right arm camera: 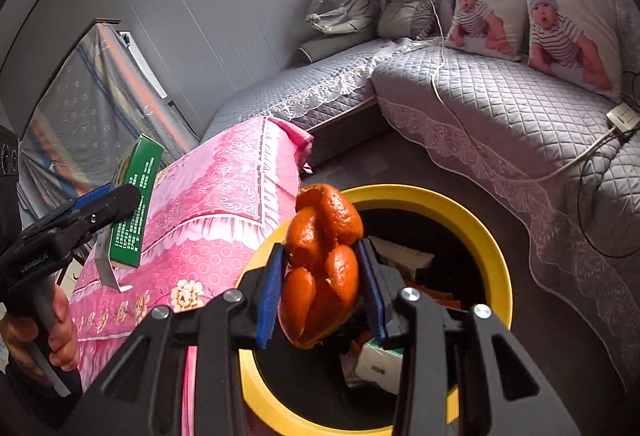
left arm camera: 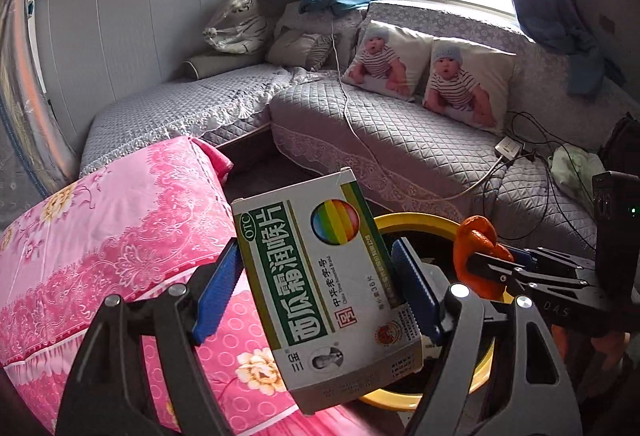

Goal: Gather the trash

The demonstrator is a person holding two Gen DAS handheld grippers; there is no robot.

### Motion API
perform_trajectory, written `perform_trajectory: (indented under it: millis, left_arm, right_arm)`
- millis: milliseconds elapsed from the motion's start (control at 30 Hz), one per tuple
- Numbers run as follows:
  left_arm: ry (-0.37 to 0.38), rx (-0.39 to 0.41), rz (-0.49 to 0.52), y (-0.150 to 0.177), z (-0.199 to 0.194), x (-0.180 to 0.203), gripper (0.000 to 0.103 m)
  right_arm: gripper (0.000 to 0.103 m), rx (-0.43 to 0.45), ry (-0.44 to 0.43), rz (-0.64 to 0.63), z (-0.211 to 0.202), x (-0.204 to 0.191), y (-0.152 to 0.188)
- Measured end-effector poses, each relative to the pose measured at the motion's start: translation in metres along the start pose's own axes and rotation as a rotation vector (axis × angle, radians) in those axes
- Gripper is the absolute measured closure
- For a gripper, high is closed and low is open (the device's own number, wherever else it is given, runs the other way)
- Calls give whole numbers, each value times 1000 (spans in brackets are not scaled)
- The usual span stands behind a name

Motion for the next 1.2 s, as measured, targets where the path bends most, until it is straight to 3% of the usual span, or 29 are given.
perform_trajectory:
  millis: [233, 300, 400, 533, 600, 700, 800, 900, 967, 1033, 1200]
  left_arm:
    - [49, -53, -65, 12, 26, 0, 28]
    - [56, -47, -95, 16, 23, -7, 15]
    - [31, -29, -109, 18, 14, -13, 9]
    - [15, 9, -141, 20, -4, -26, 8]
    - [-13, 39, -162, 24, -17, -37, 8]
    - [-61, 108, -160, 27, -42, -52, 8]
    - [-149, 207, -132, 34, -77, -67, 8]
    - [-294, 305, -86, 46, -116, -81, 8]
    - [-412, 343, -78, 55, -142, -91, 8]
    - [-485, 375, -74, 63, -169, -100, 8]
    - [-520, 419, -169, 90, -232, -127, 8]
  right_arm:
    - [64, -29, 50, 40, 8, 16, 0]
    - [58, -24, 56, 72, 6, 22, -4]
    - [46, 3, 63, 119, -5, 28, -10]
    - [39, 28, 114, 116, -17, 25, -14]
    - [22, 61, 178, 98, -21, 21, -14]
    - [11, 111, 267, 60, -24, 9, -13]
    - [8, 183, 403, -23, -25, -11, -9]
    - [8, 237, 509, -116, -22, -37, -5]
    - [8, 232, 477, -155, -18, -60, 1]
    - [8, 219, 382, -170, -17, -89, 6]
    - [8, 282, 191, -253, -32, -179, 19]
Point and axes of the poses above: each gripper's, at about its wrist camera, not at the fingertips, and z roughly the way its jaws point, x to its right, y to its underside, the point moved 4 cm from there along z, roughly the way its jaws point, and after that the axes turned 7 degrees about y, right-handed, at the moved point
